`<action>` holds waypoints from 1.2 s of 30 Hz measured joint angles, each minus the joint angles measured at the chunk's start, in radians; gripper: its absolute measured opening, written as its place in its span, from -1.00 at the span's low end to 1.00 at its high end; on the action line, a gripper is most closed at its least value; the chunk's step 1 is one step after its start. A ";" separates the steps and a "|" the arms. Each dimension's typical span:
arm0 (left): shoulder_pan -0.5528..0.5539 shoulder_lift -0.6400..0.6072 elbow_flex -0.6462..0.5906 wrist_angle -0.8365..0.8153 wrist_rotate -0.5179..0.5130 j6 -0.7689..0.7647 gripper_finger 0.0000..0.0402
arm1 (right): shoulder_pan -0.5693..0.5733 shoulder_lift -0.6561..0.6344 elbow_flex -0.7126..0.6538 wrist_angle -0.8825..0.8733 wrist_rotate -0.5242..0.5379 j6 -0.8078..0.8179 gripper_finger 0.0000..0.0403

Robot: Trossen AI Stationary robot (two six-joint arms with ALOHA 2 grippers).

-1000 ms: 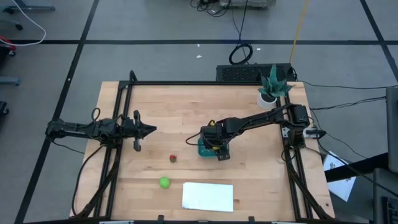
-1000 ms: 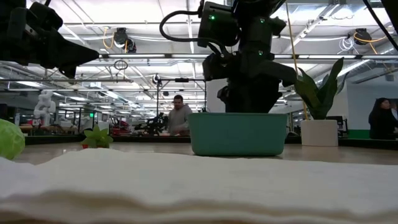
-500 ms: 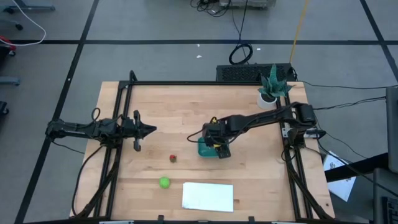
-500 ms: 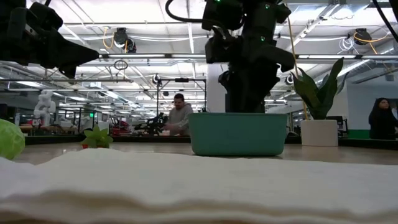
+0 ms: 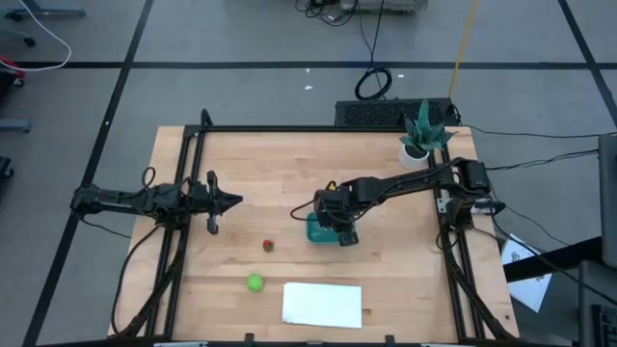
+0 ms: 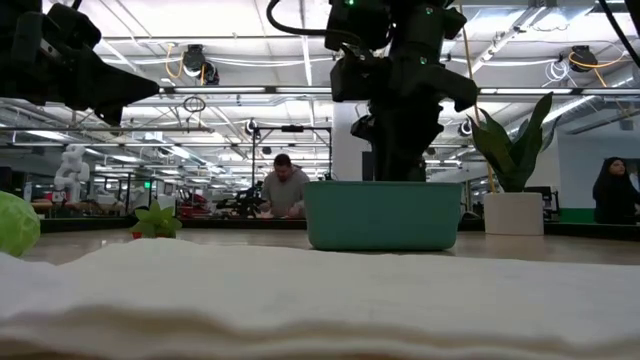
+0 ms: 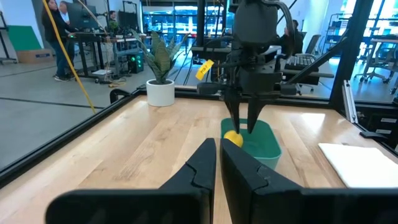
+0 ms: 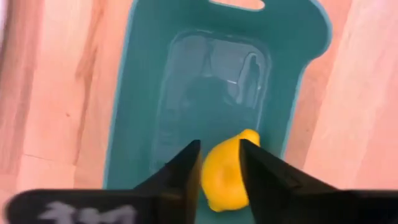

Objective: Pick and placing Produce into tupperware
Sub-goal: Put the red strawberry into the blue bin

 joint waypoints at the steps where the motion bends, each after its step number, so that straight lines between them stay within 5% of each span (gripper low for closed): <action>1: 0.000 0.000 0.000 0.000 0.000 0.000 -0.87 | 0.000 0.000 0.000 0.001 0.000 0.000 -0.64; 7: 0.000 0.000 0.000 0.000 0.000 0.000 -0.87 | 0.000 0.000 0.000 0.000 -0.001 0.001 -0.98; 28: 0.000 0.000 0.000 0.000 0.000 -0.005 -0.87 | -0.016 -0.001 0.279 -0.381 -0.051 0.021 -1.00; 36: 0.000 0.000 0.000 0.000 0.000 -0.006 -0.87 | -0.051 -0.096 0.303 -0.403 -0.050 0.042 -1.00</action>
